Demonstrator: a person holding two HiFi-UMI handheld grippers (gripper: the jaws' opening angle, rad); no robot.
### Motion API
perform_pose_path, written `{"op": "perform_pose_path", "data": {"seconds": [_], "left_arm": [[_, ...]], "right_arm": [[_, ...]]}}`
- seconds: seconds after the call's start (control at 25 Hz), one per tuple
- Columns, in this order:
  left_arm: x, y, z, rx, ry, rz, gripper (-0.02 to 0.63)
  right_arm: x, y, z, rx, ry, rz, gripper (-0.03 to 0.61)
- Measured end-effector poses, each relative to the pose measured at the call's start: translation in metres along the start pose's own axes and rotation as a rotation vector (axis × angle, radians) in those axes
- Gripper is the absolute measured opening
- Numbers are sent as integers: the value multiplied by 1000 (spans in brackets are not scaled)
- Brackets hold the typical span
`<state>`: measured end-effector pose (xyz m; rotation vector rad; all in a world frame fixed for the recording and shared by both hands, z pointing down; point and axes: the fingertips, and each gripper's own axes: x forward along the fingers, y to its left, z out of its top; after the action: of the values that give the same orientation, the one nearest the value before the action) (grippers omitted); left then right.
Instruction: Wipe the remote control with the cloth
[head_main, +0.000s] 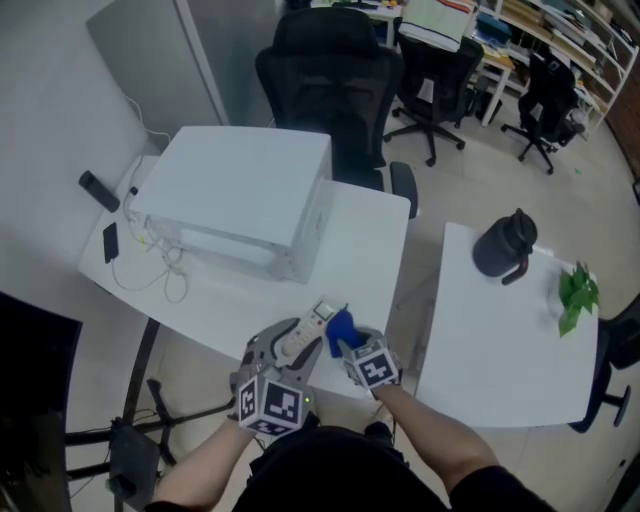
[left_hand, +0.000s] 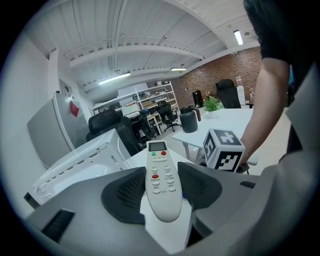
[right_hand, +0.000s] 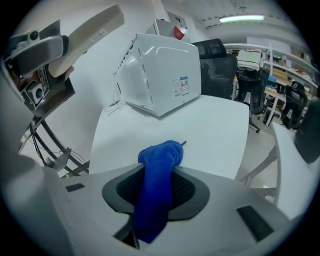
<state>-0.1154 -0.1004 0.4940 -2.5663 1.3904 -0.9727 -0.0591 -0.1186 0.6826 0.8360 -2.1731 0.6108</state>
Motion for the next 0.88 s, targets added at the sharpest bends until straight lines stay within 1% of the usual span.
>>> {"op": "perform_pose_path", "data": {"seconds": [0.12, 0.24, 0.32, 0.4, 0.48, 0.52, 0.6, 0.68, 0.8, 0.88], "left_arm": [[1, 0, 3, 26, -2, 6, 207], [3, 0, 7, 74, -7, 18, 207], [5, 0, 10, 115, -10, 22, 207], [7, -3, 14, 158, -12, 24, 207], [11, -8, 18, 211, -13, 27, 207], [13, -9, 21, 237, -13, 29, 207], [17, -13, 29, 277, -16, 34, 207], [19, -19, 40, 315, -26, 32, 207], [20, -33, 53, 387, -57, 25, 207], [19, -40, 60, 441, -81, 27, 207]], "right_arm": [[-28, -7, 11, 15, -64, -11, 117], [-72, -19, 32, 40, -168, -29, 115], [-109, -24, 54, 36, -250, -44, 115], [-151, -23, 81, -4, -342, -56, 115], [-189, -10, 108, -88, -425, -42, 115], [-202, 1, 120, -144, -453, -19, 115], [-219, 29, 138, -254, -470, 45, 115], [-223, 57, 145, -322, -445, 111, 115], [-216, 82, 140, -368, -386, 169, 115], [-214, 88, 138, -374, -355, 167, 115]]}}
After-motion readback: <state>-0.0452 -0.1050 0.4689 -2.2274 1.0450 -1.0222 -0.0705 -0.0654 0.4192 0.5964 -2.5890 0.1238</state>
